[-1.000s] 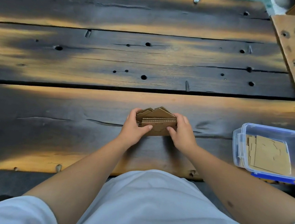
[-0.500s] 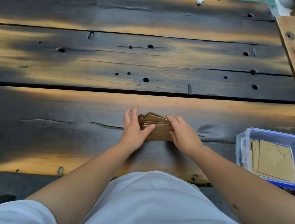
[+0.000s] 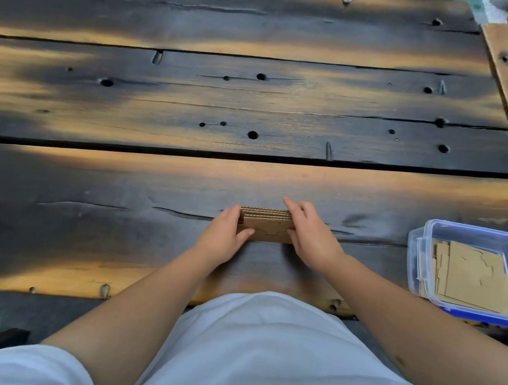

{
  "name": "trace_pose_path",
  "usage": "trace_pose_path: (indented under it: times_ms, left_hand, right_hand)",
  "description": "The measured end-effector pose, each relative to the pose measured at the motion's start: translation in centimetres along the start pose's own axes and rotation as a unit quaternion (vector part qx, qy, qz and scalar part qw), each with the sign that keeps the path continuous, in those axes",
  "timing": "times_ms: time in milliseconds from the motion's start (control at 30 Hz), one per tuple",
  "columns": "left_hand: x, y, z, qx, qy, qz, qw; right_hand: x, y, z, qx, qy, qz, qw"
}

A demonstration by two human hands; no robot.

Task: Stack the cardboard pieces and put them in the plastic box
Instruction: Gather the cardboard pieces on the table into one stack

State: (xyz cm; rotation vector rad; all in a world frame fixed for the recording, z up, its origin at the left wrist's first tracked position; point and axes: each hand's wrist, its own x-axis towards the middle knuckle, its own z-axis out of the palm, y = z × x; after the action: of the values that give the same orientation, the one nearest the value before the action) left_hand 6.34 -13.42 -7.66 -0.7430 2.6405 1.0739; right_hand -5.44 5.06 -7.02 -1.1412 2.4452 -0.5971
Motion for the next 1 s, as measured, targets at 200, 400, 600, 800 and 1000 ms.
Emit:
trace_pose_path:
  times_ms: [200, 400, 600, 800, 1000]
  left_hand:
    - [-0.5, 0.3, 0.5, -0.010, -0.022, -0.008, 1.000]
    - [-0.6, 1.1, 0.7, 0.000, -0.037, -0.025, 0.999]
    - [-0.7, 1.4, 0.7, 0.030, -0.061, -0.015, 0.998]
    - [-0.3, 1.3, -0.8, 0.016, -0.097, -0.011, 0.995]
    - [-0.5, 1.4, -3.0, -0.177, -0.078, -0.049, 0.980]
  right_hand:
    - [0.1, 0.1, 0.4, 0.096, 0.001, 0.142, 0.985]
    - [0.1, -0.6, 0.9, 0.198, 0.033, 0.213, 0.956]
    - [-1.5, 0.6, 0.9, 0.140, -0.029, 0.188, 0.972]
    - [-1.8, 0.2, -0.6, 0.190, -0.039, 0.196, 0.961]
    - [-2.0, -1.0, -3.0, 0.393, -0.007, 0.228, 0.891]
